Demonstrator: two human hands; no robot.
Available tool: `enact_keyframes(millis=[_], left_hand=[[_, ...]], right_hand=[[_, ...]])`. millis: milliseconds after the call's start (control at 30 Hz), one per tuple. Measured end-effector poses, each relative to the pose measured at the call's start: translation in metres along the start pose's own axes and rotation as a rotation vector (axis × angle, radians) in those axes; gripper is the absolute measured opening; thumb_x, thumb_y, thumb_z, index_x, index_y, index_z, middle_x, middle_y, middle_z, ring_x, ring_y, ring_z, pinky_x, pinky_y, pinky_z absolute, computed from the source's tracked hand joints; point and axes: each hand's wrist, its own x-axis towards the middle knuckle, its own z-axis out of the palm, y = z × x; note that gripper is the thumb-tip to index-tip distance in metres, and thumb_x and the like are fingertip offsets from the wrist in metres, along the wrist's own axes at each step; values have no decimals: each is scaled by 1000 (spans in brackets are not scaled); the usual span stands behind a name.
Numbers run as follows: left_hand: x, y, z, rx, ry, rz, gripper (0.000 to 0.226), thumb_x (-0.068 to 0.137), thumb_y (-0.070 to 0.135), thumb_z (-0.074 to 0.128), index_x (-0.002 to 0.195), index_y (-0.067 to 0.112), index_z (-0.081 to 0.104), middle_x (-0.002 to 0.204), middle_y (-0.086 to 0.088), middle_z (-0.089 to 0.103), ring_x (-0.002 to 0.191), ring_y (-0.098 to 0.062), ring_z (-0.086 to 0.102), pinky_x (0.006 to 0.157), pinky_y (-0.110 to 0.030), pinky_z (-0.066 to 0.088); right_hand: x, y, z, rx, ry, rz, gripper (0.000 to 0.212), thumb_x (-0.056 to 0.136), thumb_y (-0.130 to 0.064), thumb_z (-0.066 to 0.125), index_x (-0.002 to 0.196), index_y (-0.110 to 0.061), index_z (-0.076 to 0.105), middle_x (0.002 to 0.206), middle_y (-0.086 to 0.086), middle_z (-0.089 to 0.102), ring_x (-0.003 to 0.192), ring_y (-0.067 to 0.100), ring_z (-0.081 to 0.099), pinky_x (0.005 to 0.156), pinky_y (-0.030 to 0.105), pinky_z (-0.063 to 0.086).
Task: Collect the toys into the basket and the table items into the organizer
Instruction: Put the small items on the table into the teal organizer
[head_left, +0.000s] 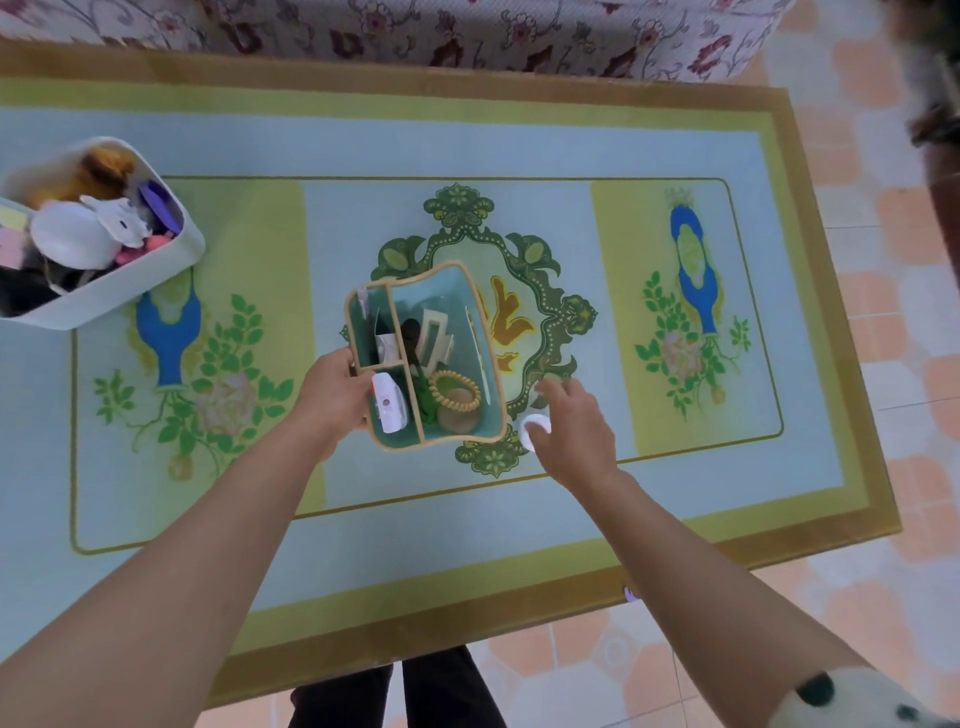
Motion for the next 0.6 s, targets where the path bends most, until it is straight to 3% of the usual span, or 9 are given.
enact_keyframes(millis=[100,200,433,600], left_hand=[[1,-1,0,9,1,-2,19,94,6,51,107,10,64,98,-11,70,89,-31,67,76,-42,57],[1,-2,-1,9,-8,-1,21,94,5,50,110,10,63,98,-10,70,88,-30,67,72,-38,56],[1,-3,-1,-8,-17,15,17,94,5,51,102,15,62,89,-2,69,79,-20,66,63,-31,54],[1,-4,-2,-14,-23,10,18,94,6,51,104,15,63,90,-1,69,82,-24,66,68,-34,56]], right_hand=[[-8,12,22,-87,-161,58,59,86,-32,66,137,-23,38,135,7,39,116,31,44,85,42,47],[-11,14,40,-60,-198,85,65,82,-31,71,136,-24,36,132,10,38,112,32,45,86,43,49],[1,7,53,-20,-85,47,40,88,-13,62,123,-16,41,115,14,43,98,33,50,66,34,41],[8,2,37,127,17,70,36,88,-17,60,120,-14,45,110,14,47,83,32,53,65,33,43]])
